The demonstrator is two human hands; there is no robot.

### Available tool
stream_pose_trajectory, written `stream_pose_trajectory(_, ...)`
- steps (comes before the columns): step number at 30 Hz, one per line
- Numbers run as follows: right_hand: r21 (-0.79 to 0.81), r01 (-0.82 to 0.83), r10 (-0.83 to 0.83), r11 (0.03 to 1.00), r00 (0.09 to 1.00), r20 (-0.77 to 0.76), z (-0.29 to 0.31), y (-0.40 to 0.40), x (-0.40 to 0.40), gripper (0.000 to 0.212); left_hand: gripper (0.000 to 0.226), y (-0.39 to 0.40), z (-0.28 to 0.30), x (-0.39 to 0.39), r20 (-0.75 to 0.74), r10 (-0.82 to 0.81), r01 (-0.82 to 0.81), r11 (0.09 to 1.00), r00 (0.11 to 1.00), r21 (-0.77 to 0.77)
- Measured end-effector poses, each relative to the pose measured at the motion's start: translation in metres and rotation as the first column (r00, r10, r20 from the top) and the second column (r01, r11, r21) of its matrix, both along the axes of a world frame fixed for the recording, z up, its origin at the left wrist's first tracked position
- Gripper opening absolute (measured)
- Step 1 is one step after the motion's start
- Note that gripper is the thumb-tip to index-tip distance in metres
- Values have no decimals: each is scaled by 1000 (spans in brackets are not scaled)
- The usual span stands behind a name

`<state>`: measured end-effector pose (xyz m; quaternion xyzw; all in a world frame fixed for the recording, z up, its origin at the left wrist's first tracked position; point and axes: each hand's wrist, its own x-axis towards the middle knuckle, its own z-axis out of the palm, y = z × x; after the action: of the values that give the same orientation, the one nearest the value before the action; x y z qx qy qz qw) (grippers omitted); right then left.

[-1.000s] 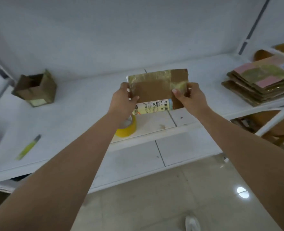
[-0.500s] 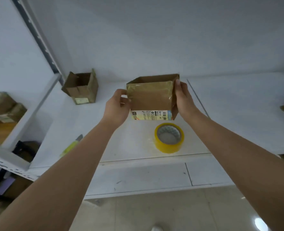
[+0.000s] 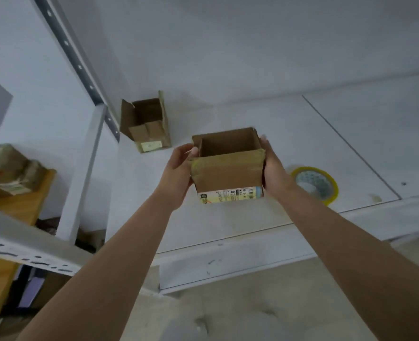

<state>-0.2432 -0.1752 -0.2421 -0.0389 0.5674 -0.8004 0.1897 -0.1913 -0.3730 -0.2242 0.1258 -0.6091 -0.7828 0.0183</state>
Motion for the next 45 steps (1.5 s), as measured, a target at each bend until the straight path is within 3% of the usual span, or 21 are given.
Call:
stream_pose_trajectory(2,-26,26,-25,999,999,36,-7,-10,13,58,19,-10,-6,5,-34,-56,56,998,998,-19)
stream_pose_trajectory(6,108,205,-204,973,979,-23,-24,-19,32,15,19,-24,-23,13,-46,-145,141,986,988,-88)
stream_pose_trajectory(8,88,216,-216,973,976,-7,-32,-17,41,8,20,-26,-35,17,-41,-193,186,974,980,-133)
stream_pose_trajectory(13,33,198,-196,980,979,-54,-37,-16,55,31,39,-27,-51,26,-102,-206,199,977,973,-77)
stream_pose_trajectory(16,46,222,-212,974,964,-161,-37,-14,55,42,43,-26,-49,27,-124,-167,160,985,978,-66)
stream_pose_trajectory(20,84,251,-225,964,944,-241,-36,-13,54,27,28,-25,-42,29,-143,-199,160,956,969,-247)
stream_pose_trajectory(23,121,315,-274,941,923,-269,-38,-12,56,15,16,-25,-43,36,-108,-258,228,945,960,-236)
stream_pose_trajectory(26,143,361,-310,921,905,-290,-37,-15,62,37,59,-30,-41,44,-127,-315,275,927,941,-256)
stream_pose_trajectory(28,170,394,-331,903,893,-305,-34,-15,64,45,54,-28,-39,46,-138,-318,256,903,938,-346)
stream_pose_trajectory(32,234,408,-352,882,903,-247,-31,-10,68,46,22,-19,-41,37,-40,-85,64,924,996,-377)
stream_pose_trajectory(34,314,359,-280,879,922,-268,-29,-11,72,43,28,-18,-43,33,11,19,-13,905,1000,-425)
stream_pose_trajectory(36,371,311,-201,875,931,-306,-32,-11,76,21,31,-17,-43,30,17,19,-8,878,1000,-478)
stream_pose_trajectory(37,383,295,-183,875,936,-302,-34,-11,76,9,30,-16,-43,29,9,-5,9,855,1000,-518)
stream_pose_trajectory(39,393,286,-172,874,938,-300,-36,-12,76,13,27,-17,-38,28,-29,-33,9,796,999,-606)
stream_pose_trajectory(41,393,286,-172,874,938,-301,-36,-14,76,15,25,-15,-28,28,-162,-79,-63,693,984,-718)
stream_pose_trajectory(43,389,287,-179,876,940,-292,-34,-16,77,14,29,-8,-22,27,-269,-240,-113,512,933,-851)
stream_pose_trajectory(45,416,315,-185,853,928,-324,-33,-16,77,15,46,0,-21,27,-88,-428,1,204,899,-979)
